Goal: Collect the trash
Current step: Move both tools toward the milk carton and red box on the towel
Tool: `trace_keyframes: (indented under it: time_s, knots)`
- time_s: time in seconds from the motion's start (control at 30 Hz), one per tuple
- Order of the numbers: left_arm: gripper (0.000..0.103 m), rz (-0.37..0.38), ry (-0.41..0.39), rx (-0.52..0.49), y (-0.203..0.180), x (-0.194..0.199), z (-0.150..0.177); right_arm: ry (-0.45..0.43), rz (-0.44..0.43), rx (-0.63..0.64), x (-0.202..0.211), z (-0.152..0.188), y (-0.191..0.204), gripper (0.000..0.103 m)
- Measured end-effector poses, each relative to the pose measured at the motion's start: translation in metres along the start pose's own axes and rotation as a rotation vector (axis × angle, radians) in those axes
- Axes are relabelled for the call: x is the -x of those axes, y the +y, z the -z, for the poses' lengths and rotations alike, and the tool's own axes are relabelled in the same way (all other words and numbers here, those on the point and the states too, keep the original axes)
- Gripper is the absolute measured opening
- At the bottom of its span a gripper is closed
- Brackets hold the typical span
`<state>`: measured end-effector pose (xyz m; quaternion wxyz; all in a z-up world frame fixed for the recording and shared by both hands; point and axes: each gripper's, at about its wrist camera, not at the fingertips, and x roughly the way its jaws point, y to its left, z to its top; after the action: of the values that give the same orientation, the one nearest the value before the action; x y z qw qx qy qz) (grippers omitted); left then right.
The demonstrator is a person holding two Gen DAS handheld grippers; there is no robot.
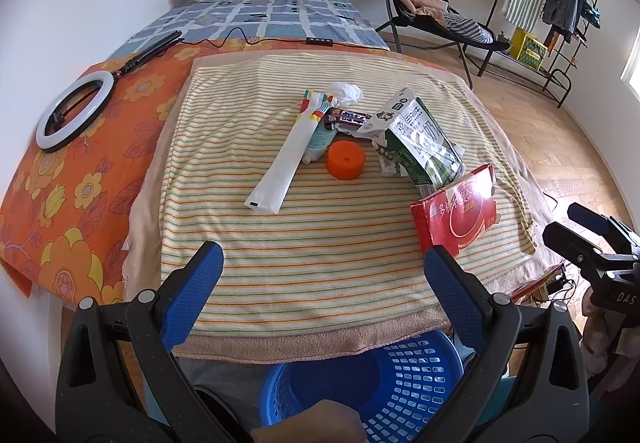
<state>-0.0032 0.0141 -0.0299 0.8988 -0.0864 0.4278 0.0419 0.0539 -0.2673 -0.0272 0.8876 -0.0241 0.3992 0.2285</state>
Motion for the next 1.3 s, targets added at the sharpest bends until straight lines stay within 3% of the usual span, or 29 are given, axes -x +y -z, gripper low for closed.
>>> trace_keyframes:
  time_s: [1.03, 1.3]
  knots:
    - [0.102, -0.018, 0.014, -0.004, 0.000, -0.006, 0.004, 0.035, 0.010, -0.017, -0.007, 0.002, -0.001, 0.103]
    - [0.102, 0.006, 0.042, 0.010, 0.003, -0.009, 0.001, 0.038, 0.006, -0.086, -0.010, 0.002, -0.014, 0.103]
